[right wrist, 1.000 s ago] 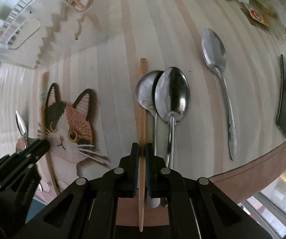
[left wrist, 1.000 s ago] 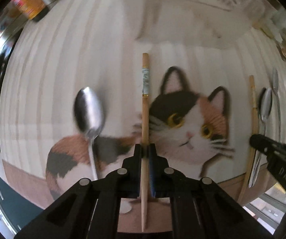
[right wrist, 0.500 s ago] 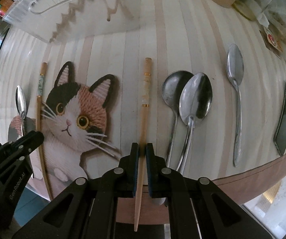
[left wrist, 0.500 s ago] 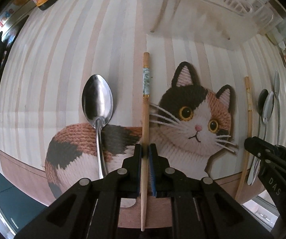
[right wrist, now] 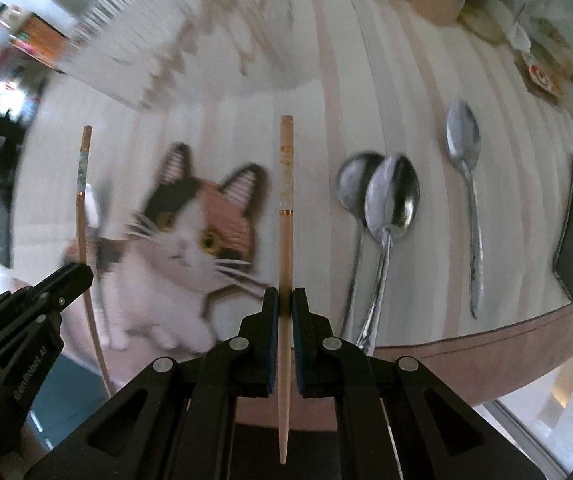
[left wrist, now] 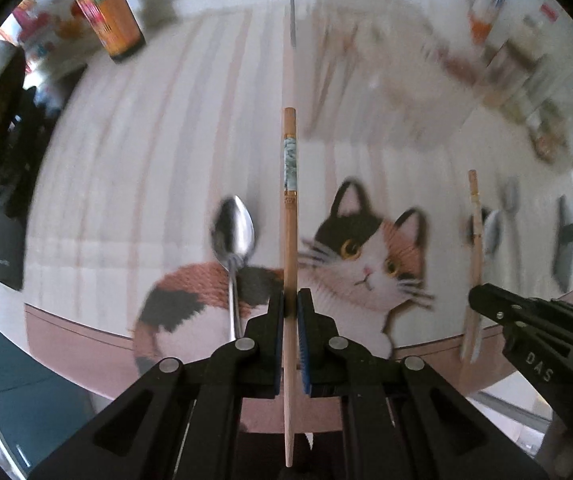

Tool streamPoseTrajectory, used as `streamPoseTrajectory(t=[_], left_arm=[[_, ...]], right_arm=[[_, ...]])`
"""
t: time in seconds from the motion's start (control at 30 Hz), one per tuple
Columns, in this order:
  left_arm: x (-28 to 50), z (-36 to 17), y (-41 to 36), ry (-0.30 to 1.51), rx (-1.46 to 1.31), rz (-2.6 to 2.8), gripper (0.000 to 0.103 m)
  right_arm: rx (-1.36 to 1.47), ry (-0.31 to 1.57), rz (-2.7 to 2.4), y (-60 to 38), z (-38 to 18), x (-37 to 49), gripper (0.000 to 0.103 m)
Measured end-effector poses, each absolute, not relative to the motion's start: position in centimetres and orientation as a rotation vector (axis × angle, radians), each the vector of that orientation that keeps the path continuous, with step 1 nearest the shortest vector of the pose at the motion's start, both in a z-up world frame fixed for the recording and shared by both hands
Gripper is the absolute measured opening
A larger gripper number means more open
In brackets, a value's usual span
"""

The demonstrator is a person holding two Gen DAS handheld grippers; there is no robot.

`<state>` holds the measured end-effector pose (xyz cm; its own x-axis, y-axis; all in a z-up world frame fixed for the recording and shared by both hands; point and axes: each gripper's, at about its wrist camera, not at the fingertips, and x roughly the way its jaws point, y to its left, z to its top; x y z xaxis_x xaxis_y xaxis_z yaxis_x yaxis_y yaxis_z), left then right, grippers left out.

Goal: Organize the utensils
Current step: 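Carry both chopsticks into the clear basket and open both tools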

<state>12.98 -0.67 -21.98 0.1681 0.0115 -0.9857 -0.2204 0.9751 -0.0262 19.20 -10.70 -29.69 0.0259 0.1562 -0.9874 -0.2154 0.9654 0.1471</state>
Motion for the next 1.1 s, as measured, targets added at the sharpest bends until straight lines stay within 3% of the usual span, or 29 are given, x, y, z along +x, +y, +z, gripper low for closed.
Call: streamPoseTrajectory(t=[0.3, 0.47, 0.8, 1.1], left_arm=[[17.0, -11.7, 1.0, 1.202, -0.284, 0.105, 0.004], [23.9, -9.6, 2.6, 1.176, -0.350, 0.050, 0.004], [36.2, -15.6, 4.6, 1.362, -0.484, -0.011, 0.004], [39.0, -19.2, 4.6, 1.476, -0.472, 0.031, 0.006]], right_arm=[[0.079, 1.359, 0.408, -11.3, -19.3, 23.8, 0.007], [0.101, 1.309, 0.426, -9.7, -16.7, 30.7, 0.007], [0.081, 1.408, 0.379, -5.3, -19.6, 43.3, 0.007], [0.035, 1.517, 0.322, -3.9, -25.1, 46.9, 0.008]])
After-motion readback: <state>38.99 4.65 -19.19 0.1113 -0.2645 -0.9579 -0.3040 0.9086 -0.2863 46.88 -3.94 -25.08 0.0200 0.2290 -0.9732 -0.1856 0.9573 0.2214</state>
